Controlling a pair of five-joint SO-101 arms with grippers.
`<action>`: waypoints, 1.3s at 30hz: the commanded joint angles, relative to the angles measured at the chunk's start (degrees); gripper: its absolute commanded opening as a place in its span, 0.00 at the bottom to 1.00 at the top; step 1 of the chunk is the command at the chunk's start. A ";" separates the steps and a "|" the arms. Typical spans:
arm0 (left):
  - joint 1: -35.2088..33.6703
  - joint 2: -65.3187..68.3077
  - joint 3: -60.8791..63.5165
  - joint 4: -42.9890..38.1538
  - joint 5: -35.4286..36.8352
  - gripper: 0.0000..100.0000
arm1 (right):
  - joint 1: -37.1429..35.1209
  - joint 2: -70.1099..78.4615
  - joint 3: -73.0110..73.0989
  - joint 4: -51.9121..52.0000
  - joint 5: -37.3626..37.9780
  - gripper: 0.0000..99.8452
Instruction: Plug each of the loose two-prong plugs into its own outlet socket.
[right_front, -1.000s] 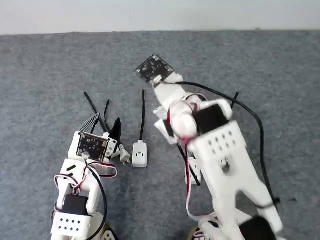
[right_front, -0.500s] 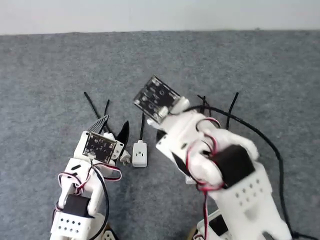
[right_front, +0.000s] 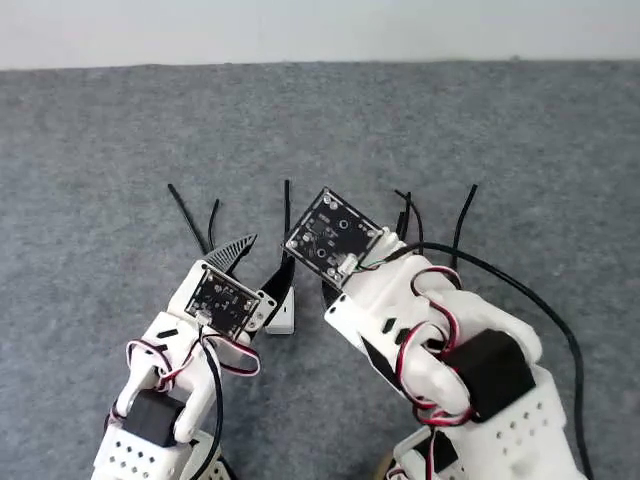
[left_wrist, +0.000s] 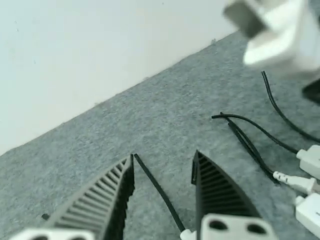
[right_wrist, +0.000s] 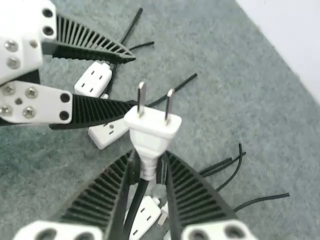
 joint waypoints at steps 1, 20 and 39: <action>0.18 -0.18 -4.70 1.58 -0.44 0.18 | -2.51 -1.01 0.18 -1.80 0.79 0.01; 12.31 -18.20 -12.44 24.09 -0.53 0.18 | -0.22 -1.01 3.78 -5.32 1.93 0.01; 5.54 -18.55 -16.40 22.68 -1.67 0.18 | -3.03 -1.01 7.56 -5.05 2.02 0.01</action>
